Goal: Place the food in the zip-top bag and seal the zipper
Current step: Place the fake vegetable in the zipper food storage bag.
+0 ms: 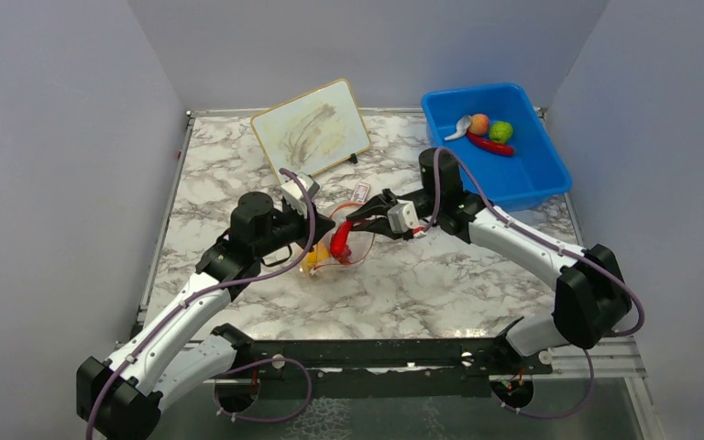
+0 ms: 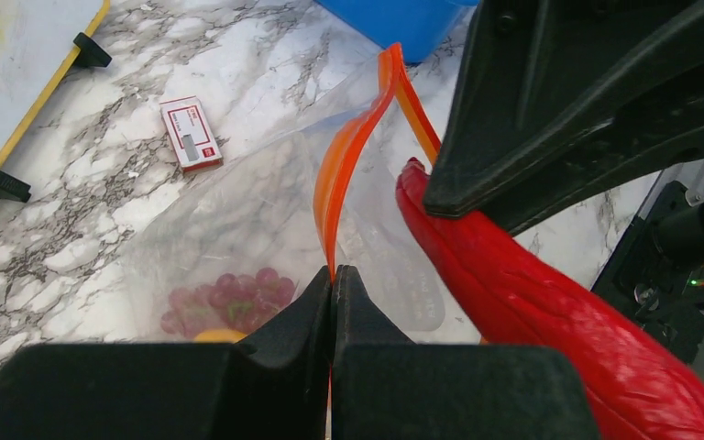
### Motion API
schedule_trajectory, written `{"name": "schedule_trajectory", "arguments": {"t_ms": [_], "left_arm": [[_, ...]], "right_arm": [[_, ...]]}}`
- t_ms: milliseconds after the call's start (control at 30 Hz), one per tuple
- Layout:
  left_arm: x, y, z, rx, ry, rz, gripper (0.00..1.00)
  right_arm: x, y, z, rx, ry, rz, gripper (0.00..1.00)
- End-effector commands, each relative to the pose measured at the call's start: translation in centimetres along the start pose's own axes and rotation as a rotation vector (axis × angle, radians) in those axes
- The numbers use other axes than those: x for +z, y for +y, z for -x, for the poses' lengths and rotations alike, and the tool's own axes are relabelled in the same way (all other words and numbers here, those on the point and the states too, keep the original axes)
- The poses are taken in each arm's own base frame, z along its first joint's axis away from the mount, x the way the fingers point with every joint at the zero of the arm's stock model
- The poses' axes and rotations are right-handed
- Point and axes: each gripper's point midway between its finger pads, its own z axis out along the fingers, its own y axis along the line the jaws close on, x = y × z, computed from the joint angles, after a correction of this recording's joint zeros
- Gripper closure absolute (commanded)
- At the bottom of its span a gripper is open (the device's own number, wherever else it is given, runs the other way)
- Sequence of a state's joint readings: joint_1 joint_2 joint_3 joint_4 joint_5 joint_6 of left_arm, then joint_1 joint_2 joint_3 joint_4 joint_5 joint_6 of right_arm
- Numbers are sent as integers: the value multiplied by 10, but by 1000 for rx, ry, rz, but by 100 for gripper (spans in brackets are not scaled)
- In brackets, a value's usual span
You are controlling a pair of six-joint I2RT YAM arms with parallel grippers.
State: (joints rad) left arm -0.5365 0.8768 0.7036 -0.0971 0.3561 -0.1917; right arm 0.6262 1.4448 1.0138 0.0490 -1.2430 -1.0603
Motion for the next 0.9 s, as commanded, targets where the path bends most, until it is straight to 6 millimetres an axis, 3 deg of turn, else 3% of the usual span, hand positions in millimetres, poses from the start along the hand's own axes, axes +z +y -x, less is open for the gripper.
{"name": "schedule_trajectory", "arguments": {"t_ms": [0, 567, 867], "left_arm": [[-1, -6, 5, 16, -28, -36, 100], [-1, -5, 5, 18, -27, -35, 100], [-1, -4, 5, 19, -29, -27, 100]], "right_arm": [[3, 0, -16, -55, 51, 20, 76], [-13, 11, -83, -79, 331, 48, 73], [-21, 9, -91, -40, 420, 18, 65]]}}
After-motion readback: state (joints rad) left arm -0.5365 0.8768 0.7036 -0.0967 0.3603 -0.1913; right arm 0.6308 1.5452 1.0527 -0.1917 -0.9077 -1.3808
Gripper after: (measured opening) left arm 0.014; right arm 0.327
